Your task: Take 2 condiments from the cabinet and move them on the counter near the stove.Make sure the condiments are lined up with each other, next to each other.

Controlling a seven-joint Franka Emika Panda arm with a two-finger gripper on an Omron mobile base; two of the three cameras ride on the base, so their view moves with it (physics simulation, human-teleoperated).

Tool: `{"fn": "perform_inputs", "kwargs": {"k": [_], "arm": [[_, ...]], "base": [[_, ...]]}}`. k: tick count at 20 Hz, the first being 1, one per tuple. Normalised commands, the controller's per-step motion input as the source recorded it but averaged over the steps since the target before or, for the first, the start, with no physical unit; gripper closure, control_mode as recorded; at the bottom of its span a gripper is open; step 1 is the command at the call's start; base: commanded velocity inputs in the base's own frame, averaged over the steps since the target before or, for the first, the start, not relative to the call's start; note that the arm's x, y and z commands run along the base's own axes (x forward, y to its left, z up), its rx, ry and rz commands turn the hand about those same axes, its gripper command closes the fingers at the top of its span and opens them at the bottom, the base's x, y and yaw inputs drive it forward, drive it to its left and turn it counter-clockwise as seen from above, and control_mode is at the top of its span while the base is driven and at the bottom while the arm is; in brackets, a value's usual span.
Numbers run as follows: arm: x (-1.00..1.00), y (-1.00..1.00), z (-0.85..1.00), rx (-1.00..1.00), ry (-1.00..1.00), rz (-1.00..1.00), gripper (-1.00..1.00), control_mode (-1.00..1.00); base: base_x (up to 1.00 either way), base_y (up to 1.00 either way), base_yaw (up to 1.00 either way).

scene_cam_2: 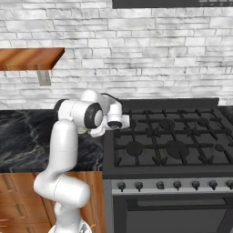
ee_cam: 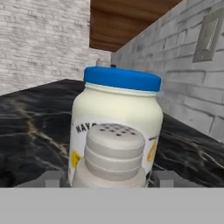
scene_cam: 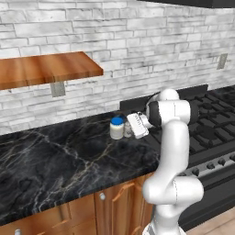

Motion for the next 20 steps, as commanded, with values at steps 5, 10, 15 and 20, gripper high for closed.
{"fn": "perform_inputs", "kwargs": {"k": [5,10,15,20], "arm": [[0.00,-0.17,0.00,0.05,-0.02,0.04,-1.00,-1.00],[0.00,-0.25,0.00,0.04,-0.03,0.04,-1.00,-1.00],[-0.02,-0.31,0.07,0.04,-0.08,0.02,-1.00,-1.00],[-0.31,-0.19,0.30,0.02,-0.14,0.00,-1.00,-1.00]], "base": [[0.00,0.00,0.00],[0.00,0.00,0.00],[0.00,0.00,0.00],[0.00,0.00,0.00]]}}
